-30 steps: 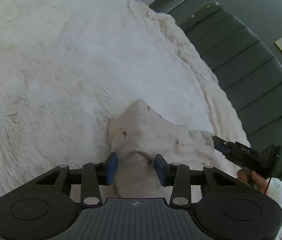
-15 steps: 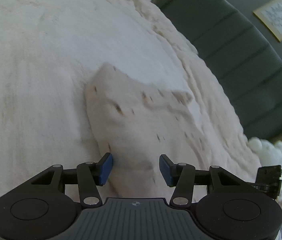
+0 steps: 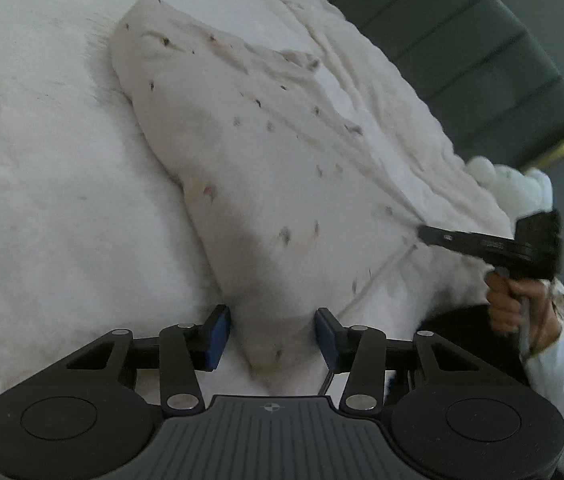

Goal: Fold clothes

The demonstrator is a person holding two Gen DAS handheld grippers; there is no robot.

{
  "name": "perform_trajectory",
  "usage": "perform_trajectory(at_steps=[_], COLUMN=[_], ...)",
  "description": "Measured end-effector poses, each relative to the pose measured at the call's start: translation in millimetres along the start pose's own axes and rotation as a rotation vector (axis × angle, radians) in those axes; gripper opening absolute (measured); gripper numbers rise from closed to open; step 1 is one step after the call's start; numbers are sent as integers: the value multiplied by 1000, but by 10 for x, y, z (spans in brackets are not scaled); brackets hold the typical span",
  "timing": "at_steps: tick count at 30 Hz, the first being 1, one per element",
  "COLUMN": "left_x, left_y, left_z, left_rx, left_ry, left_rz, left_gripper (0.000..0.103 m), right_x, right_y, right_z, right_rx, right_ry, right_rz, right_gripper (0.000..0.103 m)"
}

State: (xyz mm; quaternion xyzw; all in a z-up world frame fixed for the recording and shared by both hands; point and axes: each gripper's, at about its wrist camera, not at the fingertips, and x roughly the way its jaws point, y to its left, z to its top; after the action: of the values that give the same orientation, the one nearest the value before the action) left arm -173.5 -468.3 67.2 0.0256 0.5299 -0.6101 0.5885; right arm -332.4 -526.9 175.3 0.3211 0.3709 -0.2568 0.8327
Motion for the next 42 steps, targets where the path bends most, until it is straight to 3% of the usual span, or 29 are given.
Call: perform_trajectory(at_steps=[3, 5, 10, 15, 17, 23, 24, 25, 26, 29, 34, 36, 38, 41, 42], left_x=[-55, -147, -278, -58, -22, 83, 99, 104, 106, 132, 104, 107, 124, 98, 78], left_y=[15, 53, 217, 222, 229, 249, 249, 236, 224, 206, 165, 135, 130, 172, 195], left_z=[32, 90, 255, 486, 549, 737, 766, 780, 791, 817, 859, 875, 886, 914, 927], left_rx=[6, -3, -103, -143, -141, -136, -134, -125, -118, -106, -93, -78, -67, -80, -87], left_ry=[11, -20, -113, -123, -124, -129, -129, -128, -128, -125, -144, -139, -127, -123, -127], left_rz=[-11, -19, -23, 33, 44, 75, 81, 92, 100, 108, 76, 85, 91, 75, 70], left_gripper=[51, 54, 58, 58, 58, 58, 58, 58, 58, 58, 59, 59, 59, 59, 59], right_x=[-35, -104, -226, 200, 477, 930, 966, 1049, 1065, 1057, 762, 852, 1085, 973, 954], right_y=[43, 41, 52, 135, 200, 379, 394, 398, 385, 329, 132, 163, 253, 194, 171], right_z=[74, 157, 379, 821, 995, 1193, 1205, 1241, 1256, 1306, 1483, 1480, 1419, 1467, 1481], right_rx=[-25, -18, -20, -55, -57, -106, -105, -98, -100, -107, -91, -126, -235, -184, -161], right_ry=[-13, -48, -132, -152, -113, -91, -88, -74, -69, -72, -187, -138, -9, -57, -61], right_rz=[-45, -54, -75, -6, 35, 53, 53, 57, 59, 49, -14, -33, -87, -33, -12], right_gripper=[14, 30, 35, 35, 35, 34, 31, 12, 1, 0, 0, 1, 6, 24, 25])
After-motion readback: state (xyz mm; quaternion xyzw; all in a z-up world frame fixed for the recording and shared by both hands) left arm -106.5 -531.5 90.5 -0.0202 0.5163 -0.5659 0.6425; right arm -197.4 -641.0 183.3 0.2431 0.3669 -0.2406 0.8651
